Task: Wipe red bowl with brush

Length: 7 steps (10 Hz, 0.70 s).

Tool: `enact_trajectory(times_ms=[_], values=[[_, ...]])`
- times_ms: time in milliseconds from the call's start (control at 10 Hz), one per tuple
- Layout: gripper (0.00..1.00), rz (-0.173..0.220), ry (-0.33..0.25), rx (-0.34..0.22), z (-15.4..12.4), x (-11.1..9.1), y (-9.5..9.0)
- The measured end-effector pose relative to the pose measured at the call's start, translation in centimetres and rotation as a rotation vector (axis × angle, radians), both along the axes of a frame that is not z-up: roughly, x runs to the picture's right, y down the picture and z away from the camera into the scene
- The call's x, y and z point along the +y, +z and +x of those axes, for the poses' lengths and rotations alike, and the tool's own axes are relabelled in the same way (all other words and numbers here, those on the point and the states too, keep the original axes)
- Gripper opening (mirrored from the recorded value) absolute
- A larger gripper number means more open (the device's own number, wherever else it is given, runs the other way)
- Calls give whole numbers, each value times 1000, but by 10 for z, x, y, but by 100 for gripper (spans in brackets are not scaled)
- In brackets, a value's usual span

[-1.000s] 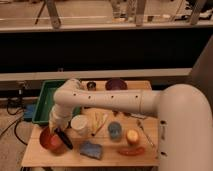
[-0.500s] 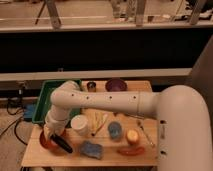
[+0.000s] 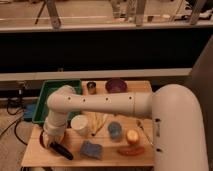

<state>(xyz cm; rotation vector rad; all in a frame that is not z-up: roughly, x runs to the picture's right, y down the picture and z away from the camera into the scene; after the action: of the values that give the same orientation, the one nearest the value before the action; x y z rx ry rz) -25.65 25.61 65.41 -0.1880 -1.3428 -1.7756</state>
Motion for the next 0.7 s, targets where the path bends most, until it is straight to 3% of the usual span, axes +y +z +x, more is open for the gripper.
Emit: enact_trajectory(times_ms=[700], values=[[0,-7,36,66,19,8,6]])
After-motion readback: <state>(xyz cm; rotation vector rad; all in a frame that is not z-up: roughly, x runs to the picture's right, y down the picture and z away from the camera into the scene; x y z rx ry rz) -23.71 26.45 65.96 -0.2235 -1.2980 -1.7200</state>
